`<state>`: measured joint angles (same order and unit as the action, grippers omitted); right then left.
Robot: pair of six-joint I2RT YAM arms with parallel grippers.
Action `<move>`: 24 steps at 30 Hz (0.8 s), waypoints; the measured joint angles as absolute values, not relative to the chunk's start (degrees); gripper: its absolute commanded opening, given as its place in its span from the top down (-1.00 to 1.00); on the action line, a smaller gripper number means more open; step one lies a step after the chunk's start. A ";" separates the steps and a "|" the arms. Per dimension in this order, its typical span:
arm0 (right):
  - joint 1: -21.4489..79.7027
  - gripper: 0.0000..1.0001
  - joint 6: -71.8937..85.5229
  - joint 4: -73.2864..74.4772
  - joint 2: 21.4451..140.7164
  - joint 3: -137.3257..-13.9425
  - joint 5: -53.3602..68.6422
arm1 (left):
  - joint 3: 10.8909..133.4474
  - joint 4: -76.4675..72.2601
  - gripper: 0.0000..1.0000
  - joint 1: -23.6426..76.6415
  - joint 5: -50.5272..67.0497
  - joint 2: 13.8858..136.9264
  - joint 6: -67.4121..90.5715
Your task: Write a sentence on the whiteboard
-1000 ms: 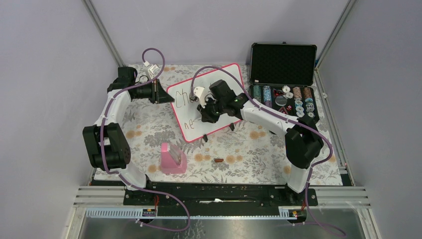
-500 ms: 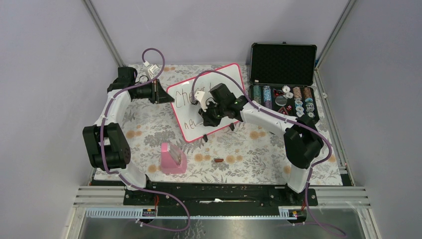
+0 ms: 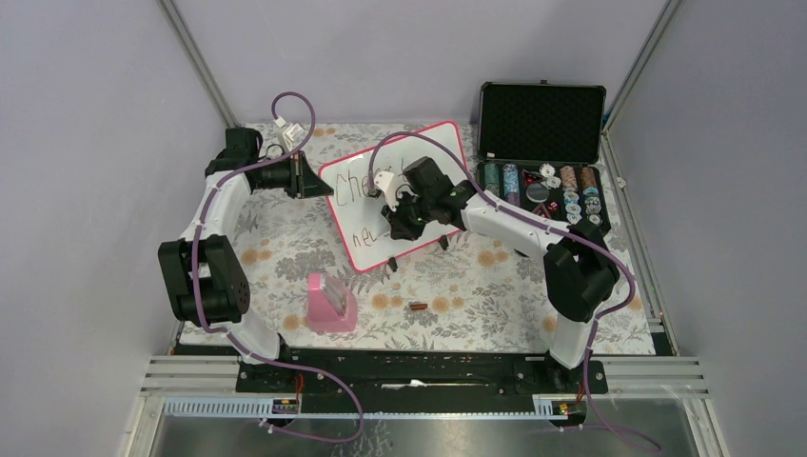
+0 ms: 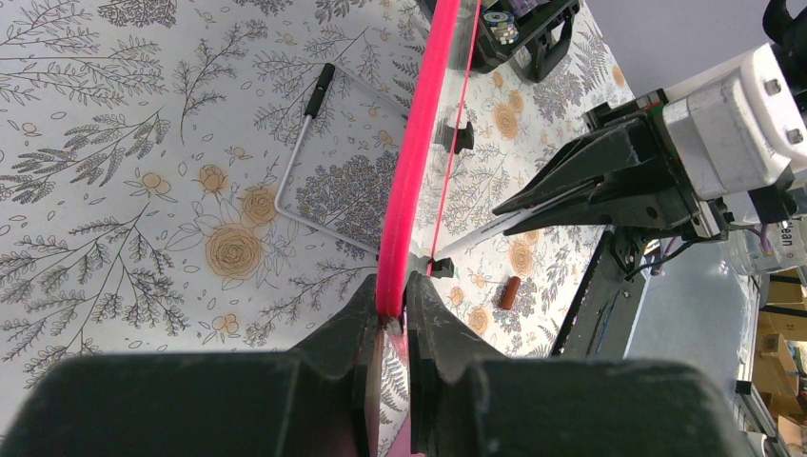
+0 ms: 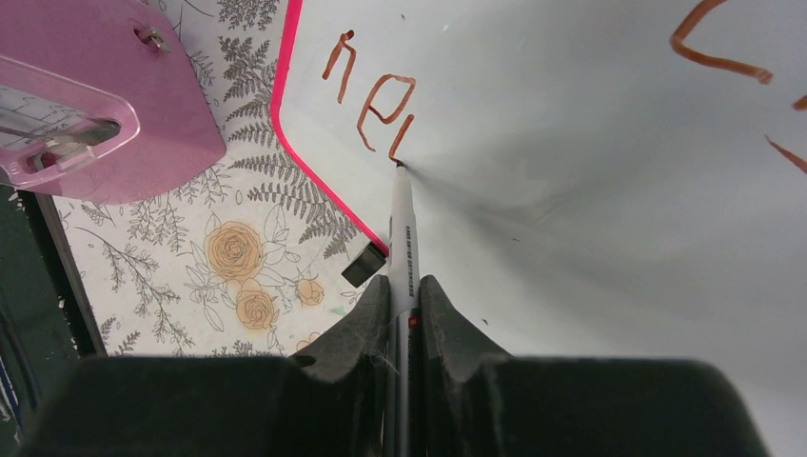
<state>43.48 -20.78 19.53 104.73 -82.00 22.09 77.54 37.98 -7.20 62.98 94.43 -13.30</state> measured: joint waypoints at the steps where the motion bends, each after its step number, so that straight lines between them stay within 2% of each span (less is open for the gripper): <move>1: 43.33 1.00 -20.78 19.77 104.73 -82.19 22.11 | 77.54 37.98 1.00 -7.20 62.98 94.43 -13.30; 24: 42.52 1.00 -20.78 20.73 104.73 -84.53 21.93 | 77.54 37.98 1.00 -7.20 62.98 94.43 -13.28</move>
